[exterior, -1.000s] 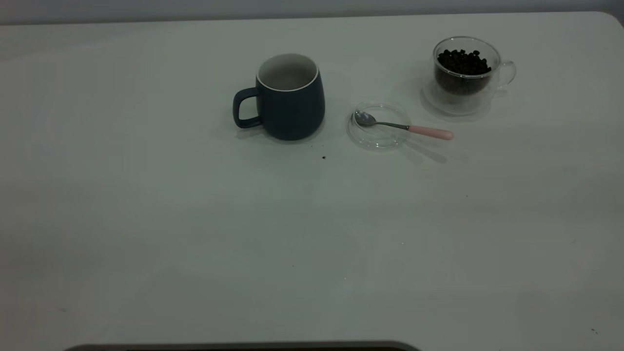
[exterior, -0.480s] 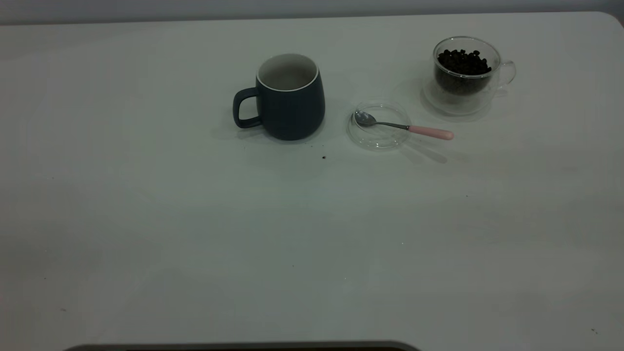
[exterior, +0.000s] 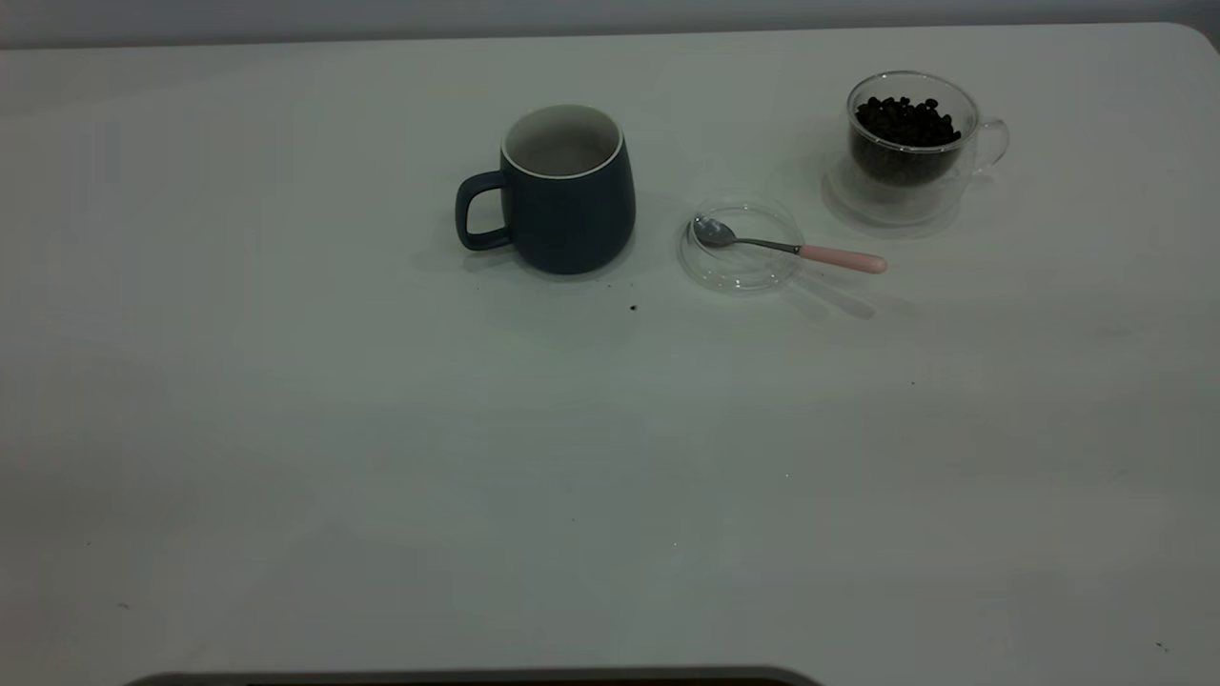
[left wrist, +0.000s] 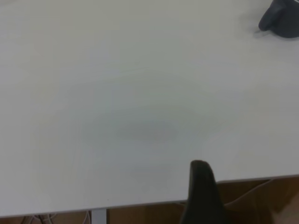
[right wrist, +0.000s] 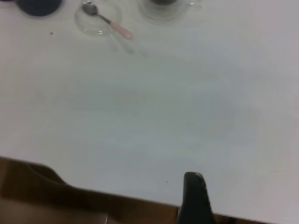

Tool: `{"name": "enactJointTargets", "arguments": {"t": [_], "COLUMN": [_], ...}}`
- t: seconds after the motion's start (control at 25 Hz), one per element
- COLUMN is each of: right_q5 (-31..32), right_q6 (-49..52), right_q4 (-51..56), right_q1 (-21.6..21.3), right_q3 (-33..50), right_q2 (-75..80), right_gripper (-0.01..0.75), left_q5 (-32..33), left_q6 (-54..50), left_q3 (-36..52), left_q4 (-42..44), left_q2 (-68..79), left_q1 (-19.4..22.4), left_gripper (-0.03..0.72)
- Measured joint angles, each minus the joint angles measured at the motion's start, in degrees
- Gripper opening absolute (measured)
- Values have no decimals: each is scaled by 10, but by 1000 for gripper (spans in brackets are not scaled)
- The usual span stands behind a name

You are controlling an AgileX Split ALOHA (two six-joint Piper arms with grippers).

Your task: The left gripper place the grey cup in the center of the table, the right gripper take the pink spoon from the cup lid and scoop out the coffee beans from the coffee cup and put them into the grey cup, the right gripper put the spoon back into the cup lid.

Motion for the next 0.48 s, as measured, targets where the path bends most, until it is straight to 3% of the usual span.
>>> {"name": "enactJointTargets", "arguments": {"t": [0.48], "right_q5": [0], "right_q6": [23], "right_q4": [-26], "right_q1": [0], "right_q3": [0], "right_q2": [-66], "right_gripper": [589], "left_q5": [0], "left_q6": [1], "left_q3": [0], "left_q4": [0], "left_q2": [0], "left_q1": [0], "left_gripper": [567]}}
